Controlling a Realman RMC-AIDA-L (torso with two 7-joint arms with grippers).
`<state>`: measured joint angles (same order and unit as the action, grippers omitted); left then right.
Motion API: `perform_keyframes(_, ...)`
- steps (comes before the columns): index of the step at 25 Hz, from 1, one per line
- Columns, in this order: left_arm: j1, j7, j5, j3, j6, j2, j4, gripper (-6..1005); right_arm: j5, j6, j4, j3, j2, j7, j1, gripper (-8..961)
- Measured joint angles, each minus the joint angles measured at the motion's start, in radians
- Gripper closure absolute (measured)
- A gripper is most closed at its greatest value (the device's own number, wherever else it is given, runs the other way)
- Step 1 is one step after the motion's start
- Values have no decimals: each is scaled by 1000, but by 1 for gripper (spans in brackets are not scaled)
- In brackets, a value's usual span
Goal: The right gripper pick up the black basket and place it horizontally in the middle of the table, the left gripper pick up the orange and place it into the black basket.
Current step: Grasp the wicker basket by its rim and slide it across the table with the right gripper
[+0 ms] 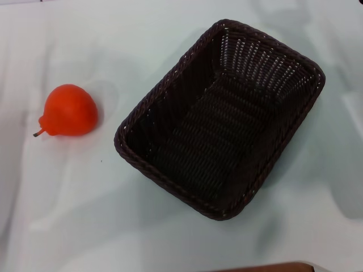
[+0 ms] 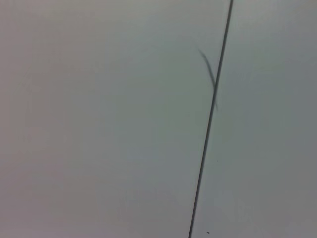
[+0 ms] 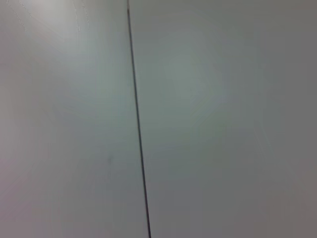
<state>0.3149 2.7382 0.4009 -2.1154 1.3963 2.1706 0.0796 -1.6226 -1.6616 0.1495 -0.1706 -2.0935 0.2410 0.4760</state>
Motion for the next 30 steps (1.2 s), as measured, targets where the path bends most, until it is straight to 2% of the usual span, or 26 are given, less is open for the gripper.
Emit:
perform_keyframes(9, 2, 0, 1, -2, -3, -2, 0, 112, 2, 59, -64, 22, 6, 224, -12, 10)
perform_keyframes(13, 0, 0, 1, -4, -1, -3, 0, 112, 3, 115, -127, 81, 10, 367, -9, 11)
perform_keyframes(18, 7, 0, 1, -9, -16, -3, 0, 112, 56, 219, -398, 292, 10, 836, 17, 12)
perform_keyframes(24, 13, 0, 1, -9, -25, 0, 0, 113, 238, 213, -814, 509, 13, 1399, 19, 19)
perform_keyframes(26, 11, 0, 1, -9, -25, 1, -1, 113, 346, 179, -986, 569, 22, 1625, 18, 25)
perform_keyframes(30, 5, -2, 1, -7, -22, 2, -3, 113, 634, 58, -1302, 675, 67, 2024, 54, 37)
